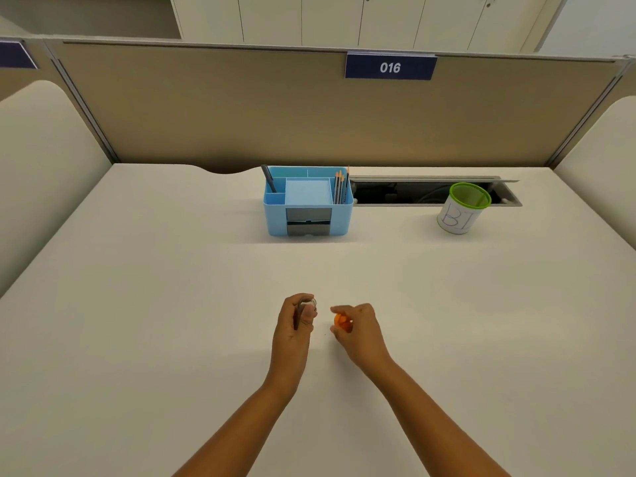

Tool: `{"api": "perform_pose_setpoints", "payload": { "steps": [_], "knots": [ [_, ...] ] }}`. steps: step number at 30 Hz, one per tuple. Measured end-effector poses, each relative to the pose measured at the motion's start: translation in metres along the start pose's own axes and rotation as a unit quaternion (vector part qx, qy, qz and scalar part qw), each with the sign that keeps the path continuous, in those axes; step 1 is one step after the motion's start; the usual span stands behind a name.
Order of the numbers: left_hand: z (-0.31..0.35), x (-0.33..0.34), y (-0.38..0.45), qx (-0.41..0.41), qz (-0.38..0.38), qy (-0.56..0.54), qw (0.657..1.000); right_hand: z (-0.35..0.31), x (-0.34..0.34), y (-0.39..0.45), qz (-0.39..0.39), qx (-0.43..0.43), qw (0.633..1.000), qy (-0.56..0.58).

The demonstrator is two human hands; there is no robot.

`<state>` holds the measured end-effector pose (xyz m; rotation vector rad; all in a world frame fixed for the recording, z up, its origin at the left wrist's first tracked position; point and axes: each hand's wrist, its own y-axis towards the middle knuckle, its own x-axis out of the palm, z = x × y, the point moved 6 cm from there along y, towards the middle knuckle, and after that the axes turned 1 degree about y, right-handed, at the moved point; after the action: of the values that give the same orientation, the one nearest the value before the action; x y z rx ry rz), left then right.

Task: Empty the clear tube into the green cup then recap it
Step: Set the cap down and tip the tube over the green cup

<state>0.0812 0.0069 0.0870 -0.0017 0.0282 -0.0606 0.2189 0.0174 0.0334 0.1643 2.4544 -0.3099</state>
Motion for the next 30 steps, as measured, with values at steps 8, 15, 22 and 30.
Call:
{"api": "perform_pose_setpoints", "payload": {
  "steps": [8, 15, 22, 30],
  "knots": [
    [-0.013, 0.0, 0.003, -0.018, 0.008, 0.012, 1.0, 0.016, 0.014, 0.004, 0.031, 0.055, 0.998, -0.012],
    [-0.016, 0.004, 0.009, -0.03, 0.005, 0.021, 0.999, 0.016, 0.01, 0.01, 0.024, 0.081, 0.996, 0.005],
    [-0.02, 0.006, 0.009, -0.052, 0.003, -0.022, 0.998, -0.006, -0.001, -0.013, 0.052, 0.063, 0.996, 0.027],
    [-0.012, 0.02, 0.01, -0.048, -0.017, -0.029, 0.998, -0.029, 0.012, -0.04, -0.093, 0.2, 0.841, 0.494]
  ]
}}
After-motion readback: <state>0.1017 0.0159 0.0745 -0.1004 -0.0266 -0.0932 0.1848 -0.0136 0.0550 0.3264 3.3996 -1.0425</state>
